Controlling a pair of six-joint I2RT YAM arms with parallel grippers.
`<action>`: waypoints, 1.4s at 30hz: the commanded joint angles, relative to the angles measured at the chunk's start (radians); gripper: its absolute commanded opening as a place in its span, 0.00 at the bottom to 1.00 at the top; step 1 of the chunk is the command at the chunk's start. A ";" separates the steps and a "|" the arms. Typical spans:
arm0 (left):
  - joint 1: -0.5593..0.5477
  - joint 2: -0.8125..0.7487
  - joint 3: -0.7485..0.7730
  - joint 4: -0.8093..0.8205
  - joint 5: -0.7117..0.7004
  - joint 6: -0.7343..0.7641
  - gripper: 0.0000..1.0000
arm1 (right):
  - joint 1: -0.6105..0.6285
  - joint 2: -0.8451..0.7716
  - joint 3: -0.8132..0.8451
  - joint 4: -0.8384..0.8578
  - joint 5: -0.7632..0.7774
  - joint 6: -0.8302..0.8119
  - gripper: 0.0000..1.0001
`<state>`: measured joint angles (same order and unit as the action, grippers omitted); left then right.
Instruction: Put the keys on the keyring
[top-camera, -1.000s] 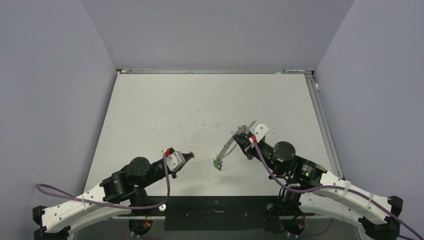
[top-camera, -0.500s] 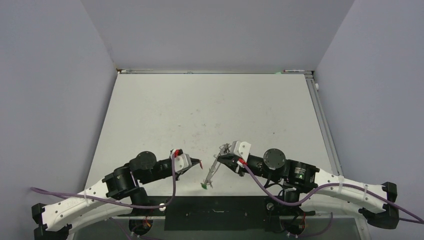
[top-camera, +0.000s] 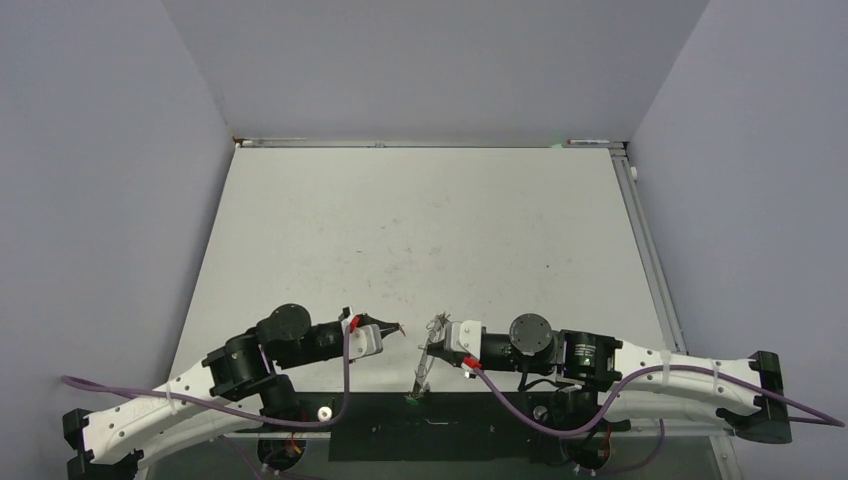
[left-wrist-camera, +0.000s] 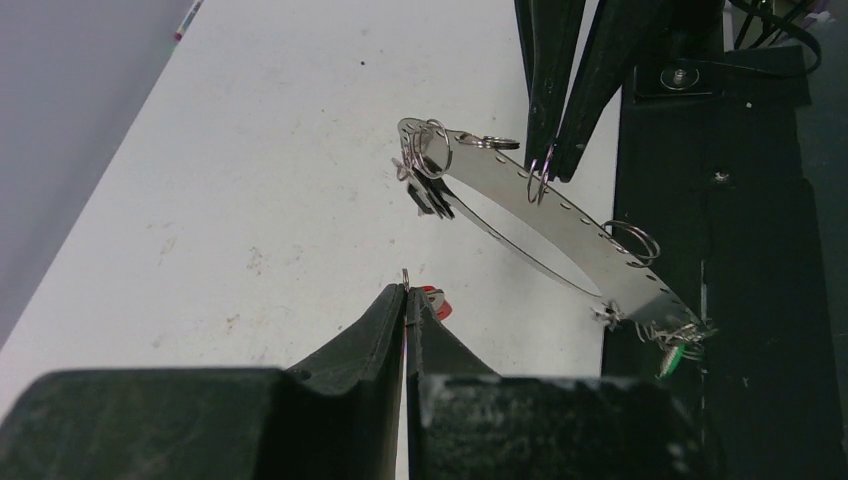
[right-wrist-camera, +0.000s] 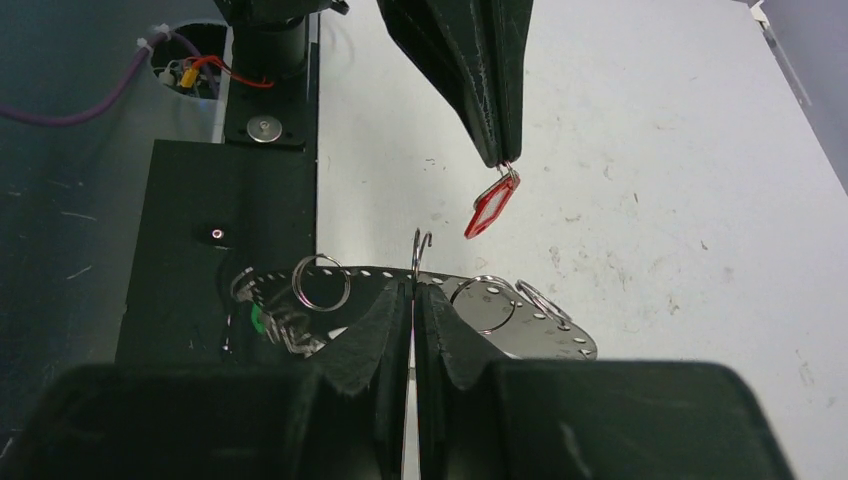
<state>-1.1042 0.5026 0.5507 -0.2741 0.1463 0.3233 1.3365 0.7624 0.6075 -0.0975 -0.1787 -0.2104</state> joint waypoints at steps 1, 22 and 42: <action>0.003 -0.016 0.036 0.000 0.037 0.104 0.00 | 0.012 0.014 0.002 0.142 -0.030 -0.069 0.05; -0.001 -0.064 0.038 -0.060 0.157 0.391 0.00 | 0.147 0.181 0.039 0.159 0.291 -0.281 0.05; -0.012 -0.055 0.018 -0.069 0.228 0.413 0.00 | 0.096 0.208 0.086 0.102 0.160 -0.244 0.05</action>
<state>-1.1080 0.4534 0.5583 -0.3496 0.3275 0.7216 1.4502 0.9688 0.6395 -0.0402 0.0246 -0.4648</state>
